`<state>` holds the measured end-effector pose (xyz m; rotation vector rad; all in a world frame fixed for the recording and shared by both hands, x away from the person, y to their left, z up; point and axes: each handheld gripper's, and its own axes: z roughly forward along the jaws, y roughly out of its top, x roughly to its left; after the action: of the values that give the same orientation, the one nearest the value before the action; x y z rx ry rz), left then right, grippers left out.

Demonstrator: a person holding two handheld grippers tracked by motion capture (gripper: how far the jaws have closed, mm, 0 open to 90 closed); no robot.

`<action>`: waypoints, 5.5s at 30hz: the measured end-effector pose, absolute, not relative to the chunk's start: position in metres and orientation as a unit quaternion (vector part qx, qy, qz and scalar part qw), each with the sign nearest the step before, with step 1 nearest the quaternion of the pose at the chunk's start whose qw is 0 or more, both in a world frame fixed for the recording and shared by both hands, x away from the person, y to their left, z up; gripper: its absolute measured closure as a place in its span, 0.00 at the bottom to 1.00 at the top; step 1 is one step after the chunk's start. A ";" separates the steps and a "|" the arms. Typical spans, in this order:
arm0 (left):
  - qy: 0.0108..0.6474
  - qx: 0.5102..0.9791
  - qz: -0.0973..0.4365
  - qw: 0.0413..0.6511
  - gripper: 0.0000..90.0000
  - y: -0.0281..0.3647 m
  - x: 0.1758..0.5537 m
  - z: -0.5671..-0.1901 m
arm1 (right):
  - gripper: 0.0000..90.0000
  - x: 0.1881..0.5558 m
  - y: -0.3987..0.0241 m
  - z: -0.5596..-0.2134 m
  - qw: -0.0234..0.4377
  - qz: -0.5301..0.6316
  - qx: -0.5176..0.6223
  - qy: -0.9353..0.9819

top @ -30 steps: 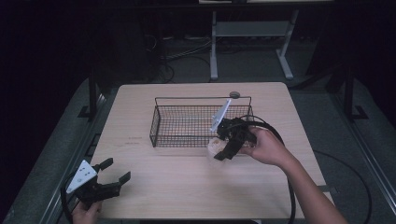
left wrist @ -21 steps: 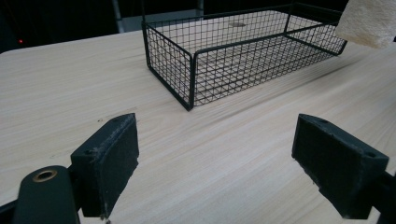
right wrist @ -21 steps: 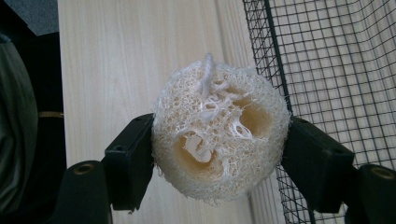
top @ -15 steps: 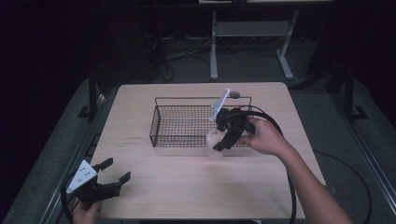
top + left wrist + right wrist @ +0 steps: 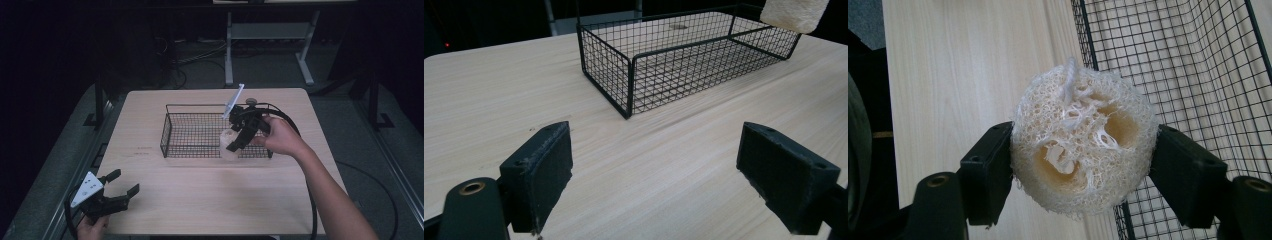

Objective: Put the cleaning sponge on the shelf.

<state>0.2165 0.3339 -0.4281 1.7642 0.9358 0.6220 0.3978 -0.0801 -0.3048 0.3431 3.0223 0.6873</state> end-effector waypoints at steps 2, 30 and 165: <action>0.387 0.730 0.257 0.501 0.16 0.334 0.216 -0.428 | 0.32 0.399 -0.080 -0.304 0.010 0.220 0.113 0.969; 0.387 0.730 0.257 0.502 0.15 0.335 0.216 -0.428 | 0.32 0.450 -0.068 -0.289 0.023 0.202 0.136 0.970; 0.382 0.735 0.253 0.500 0.16 0.331 0.218 -0.429 | 0.20 0.484 -0.087 -0.356 -0.009 0.212 0.183 0.960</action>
<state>0.2179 0.3313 -0.4287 1.7771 0.9242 0.6122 0.4839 -0.0873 -0.3564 0.5781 3.0329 0.6704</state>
